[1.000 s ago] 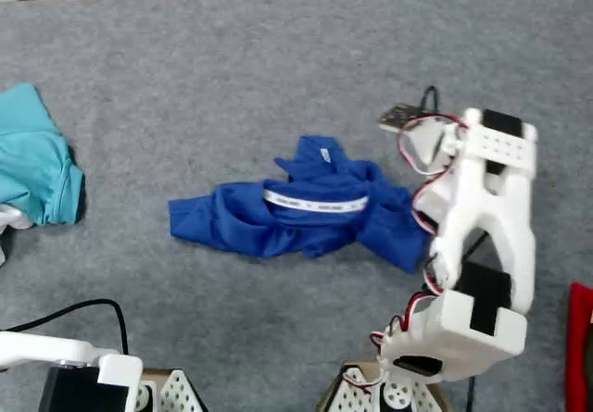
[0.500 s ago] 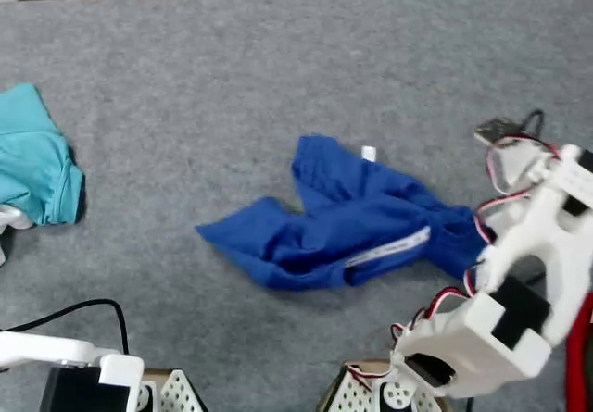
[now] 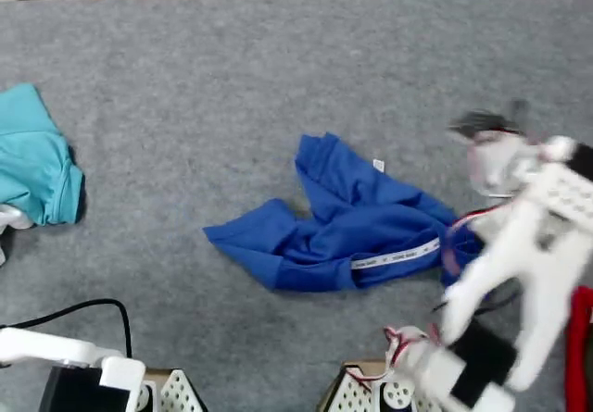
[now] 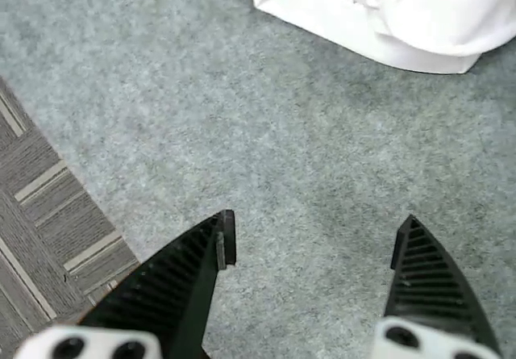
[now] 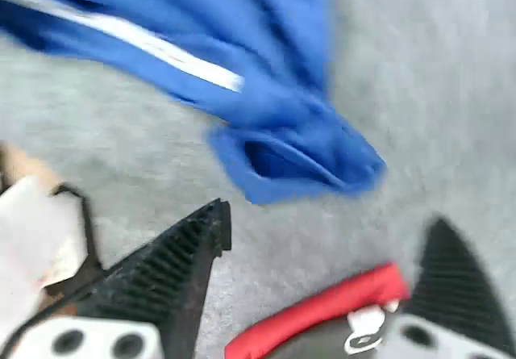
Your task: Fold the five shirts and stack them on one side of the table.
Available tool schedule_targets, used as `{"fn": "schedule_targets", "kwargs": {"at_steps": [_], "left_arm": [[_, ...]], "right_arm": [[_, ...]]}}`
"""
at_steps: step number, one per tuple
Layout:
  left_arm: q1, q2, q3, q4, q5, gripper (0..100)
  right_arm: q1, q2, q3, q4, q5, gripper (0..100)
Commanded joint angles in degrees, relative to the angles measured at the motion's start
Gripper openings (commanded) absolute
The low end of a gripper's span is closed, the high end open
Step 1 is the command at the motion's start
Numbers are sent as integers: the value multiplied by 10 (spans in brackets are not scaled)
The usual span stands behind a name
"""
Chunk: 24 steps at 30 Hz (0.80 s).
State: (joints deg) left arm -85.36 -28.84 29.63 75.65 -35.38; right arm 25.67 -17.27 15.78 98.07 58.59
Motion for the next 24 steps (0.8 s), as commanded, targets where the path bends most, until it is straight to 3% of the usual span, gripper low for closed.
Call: {"fn": "schedule_targets", "kwargs": {"at_steps": [1,7,11,17,24], "left_arm": [[15,-18,0,-1,-2,318],[10,-18,12,-2,-1,318],[-6,-18,36,-4,-2,318],[-47,-18,38,-6,-4,318],[-69,-13,38,-7,-4,318]], "right_arm": [[-218,-95,23,27,-69,429],[-608,-61,29,-46,-258,429],[-755,59,-25,-113,-319,429],[-844,305,-187,-138,-334,429],[-838,538,-416,-71,-334,429]]}}
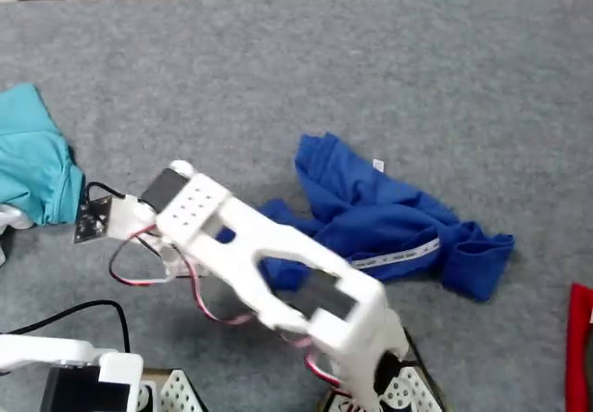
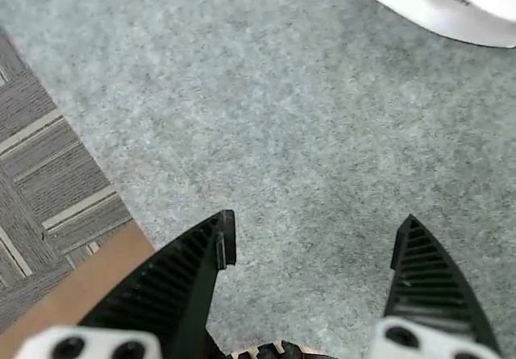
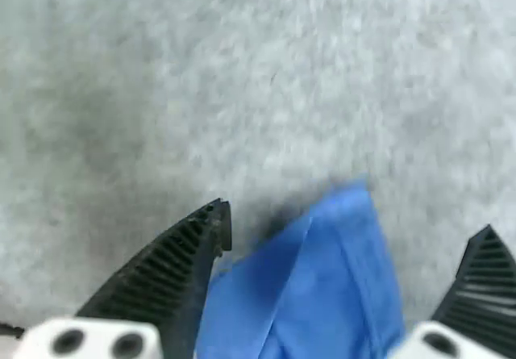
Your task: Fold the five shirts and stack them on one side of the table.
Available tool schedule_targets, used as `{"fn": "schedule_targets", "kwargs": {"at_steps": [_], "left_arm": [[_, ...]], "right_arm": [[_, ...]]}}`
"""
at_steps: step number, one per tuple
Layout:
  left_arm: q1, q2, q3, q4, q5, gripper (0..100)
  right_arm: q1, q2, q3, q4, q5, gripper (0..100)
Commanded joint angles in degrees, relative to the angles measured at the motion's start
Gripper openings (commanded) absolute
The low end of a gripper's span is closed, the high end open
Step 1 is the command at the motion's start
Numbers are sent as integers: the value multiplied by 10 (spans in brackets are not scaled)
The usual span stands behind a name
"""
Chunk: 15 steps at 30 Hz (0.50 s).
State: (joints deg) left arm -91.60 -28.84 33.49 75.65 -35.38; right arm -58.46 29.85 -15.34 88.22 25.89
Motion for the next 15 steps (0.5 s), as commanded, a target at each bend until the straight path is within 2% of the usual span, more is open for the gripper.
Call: {"fn": "schedule_targets", "kwargs": {"at_steps": [1,5,9,15], "left_arm": [[-6,-13,-1,-7,-4,318],[-3,-13,-1,-7,-4,318],[-2,-13,5,-41,-4,318],[-4,-17,33,-93,-5,318]], "right_arm": [[6,95,-133,37,-7,429],[33,181,-236,77,-7,428],[68,221,-320,129,-7,428],[80,210,-344,140,-7,428]]}}
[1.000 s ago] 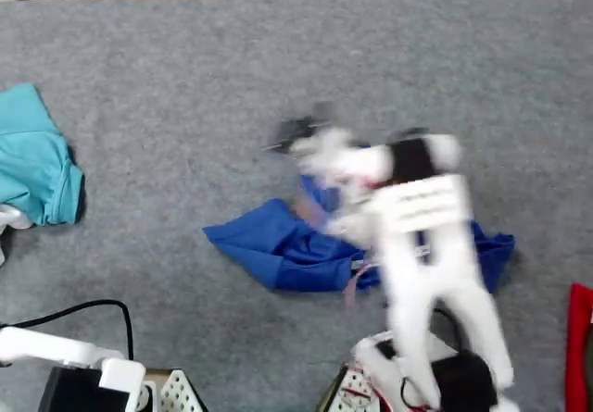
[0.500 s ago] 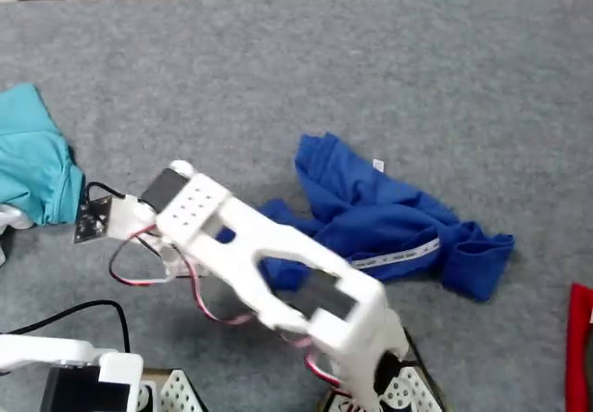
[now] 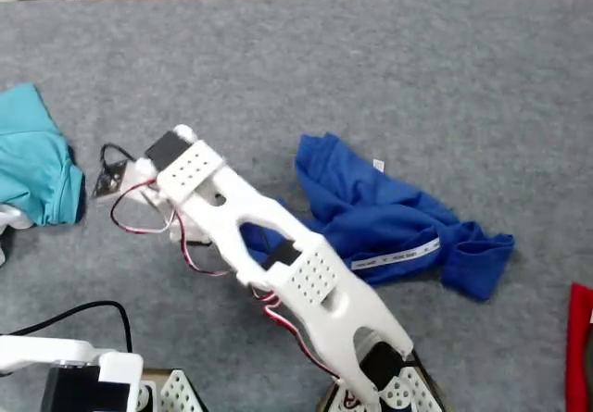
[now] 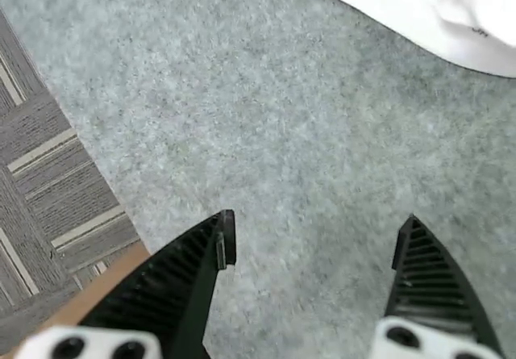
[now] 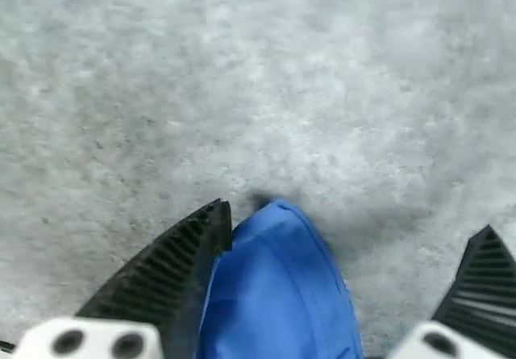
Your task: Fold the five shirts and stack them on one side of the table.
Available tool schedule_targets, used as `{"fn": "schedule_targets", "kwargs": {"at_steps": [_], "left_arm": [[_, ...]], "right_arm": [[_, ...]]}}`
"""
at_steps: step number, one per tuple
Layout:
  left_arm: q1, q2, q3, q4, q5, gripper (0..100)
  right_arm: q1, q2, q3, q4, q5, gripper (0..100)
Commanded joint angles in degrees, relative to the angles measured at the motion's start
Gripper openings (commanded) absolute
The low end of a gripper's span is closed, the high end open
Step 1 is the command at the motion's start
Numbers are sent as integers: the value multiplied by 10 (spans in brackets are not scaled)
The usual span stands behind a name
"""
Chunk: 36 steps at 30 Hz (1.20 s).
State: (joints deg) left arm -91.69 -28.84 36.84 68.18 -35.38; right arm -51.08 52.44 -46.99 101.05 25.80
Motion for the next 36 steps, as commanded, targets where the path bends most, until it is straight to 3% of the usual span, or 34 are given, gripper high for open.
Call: {"fn": "schedule_targets", "kwargs": {"at_steps": [1,9,19,29,36], "left_arm": [[-4,-17,-2,-18,-5,318],[-6,-18,-5,-18,-5,318],[-7,-18,-5,-17,-5,318],[-8,-18,-5,-17,-5,318],[-8,-18,-5,-17,-5,318]], "right_arm": [[6,-15,-23,11,-7,428],[-7,13,15,10,-43,406],[-6,41,10,10,-47,108],[5,36,-13,12,-73,94],[43,-20,-12,12,-84,6]]}}
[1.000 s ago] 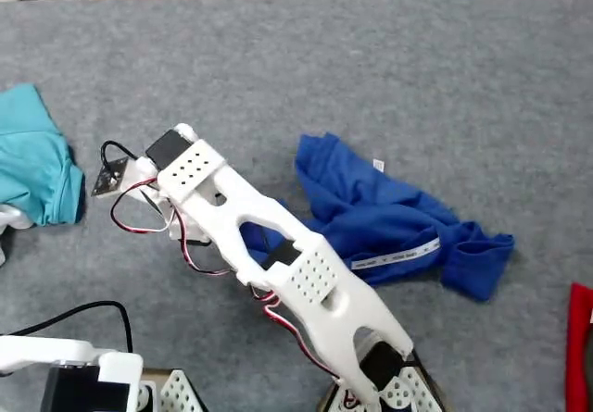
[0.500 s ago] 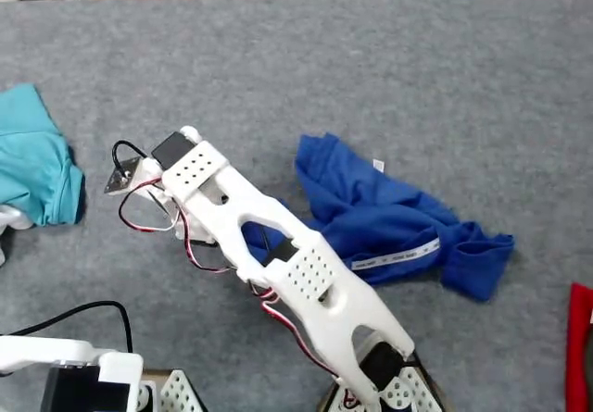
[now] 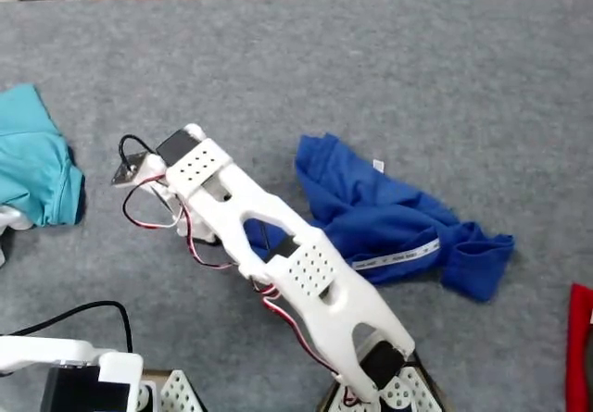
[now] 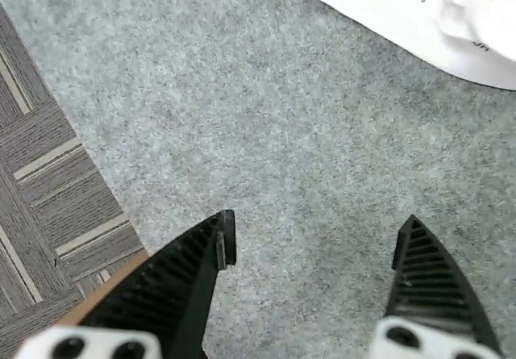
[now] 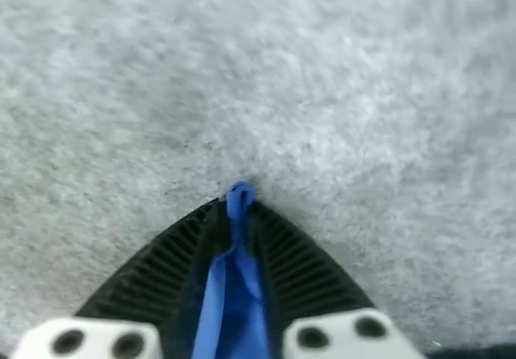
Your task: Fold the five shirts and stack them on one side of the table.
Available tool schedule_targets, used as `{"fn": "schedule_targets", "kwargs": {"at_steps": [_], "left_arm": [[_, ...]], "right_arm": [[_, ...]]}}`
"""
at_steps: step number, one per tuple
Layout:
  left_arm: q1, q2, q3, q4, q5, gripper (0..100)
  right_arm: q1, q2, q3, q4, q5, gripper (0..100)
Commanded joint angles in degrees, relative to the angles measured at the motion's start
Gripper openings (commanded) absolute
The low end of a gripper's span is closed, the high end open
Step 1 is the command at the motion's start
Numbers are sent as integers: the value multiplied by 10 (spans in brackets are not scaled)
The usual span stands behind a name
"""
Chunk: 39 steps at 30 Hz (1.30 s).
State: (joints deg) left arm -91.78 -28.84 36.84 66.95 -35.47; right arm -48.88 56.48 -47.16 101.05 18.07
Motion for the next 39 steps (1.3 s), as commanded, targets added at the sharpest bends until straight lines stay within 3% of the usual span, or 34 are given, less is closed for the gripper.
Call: {"fn": "schedule_targets", "kwargs": {"at_steps": [1,12,17,21,26,32,36,39], "left_arm": [[-7,-18,-5,-4,-4,318],[31,-18,-6,33,-2,318],[136,-18,-7,106,11,318],[235,-18,-40,149,76,318],[409,-18,-113,208,149,318],[697,-14,-178,231,272,318],[892,-12,-189,173,345,318],[1007,-2,-174,78,389,318]], "right_arm": [[26,-71,-9,12,-8,6],[50,-321,-27,11,-8,5],[87,-497,1,13,-10,5],[178,-643,83,13,-7,5],[348,-805,189,12,16,6],[559,-928,309,11,76,6],[685,-958,381,4,104,6],[783,-966,438,-18,117,6]]}}
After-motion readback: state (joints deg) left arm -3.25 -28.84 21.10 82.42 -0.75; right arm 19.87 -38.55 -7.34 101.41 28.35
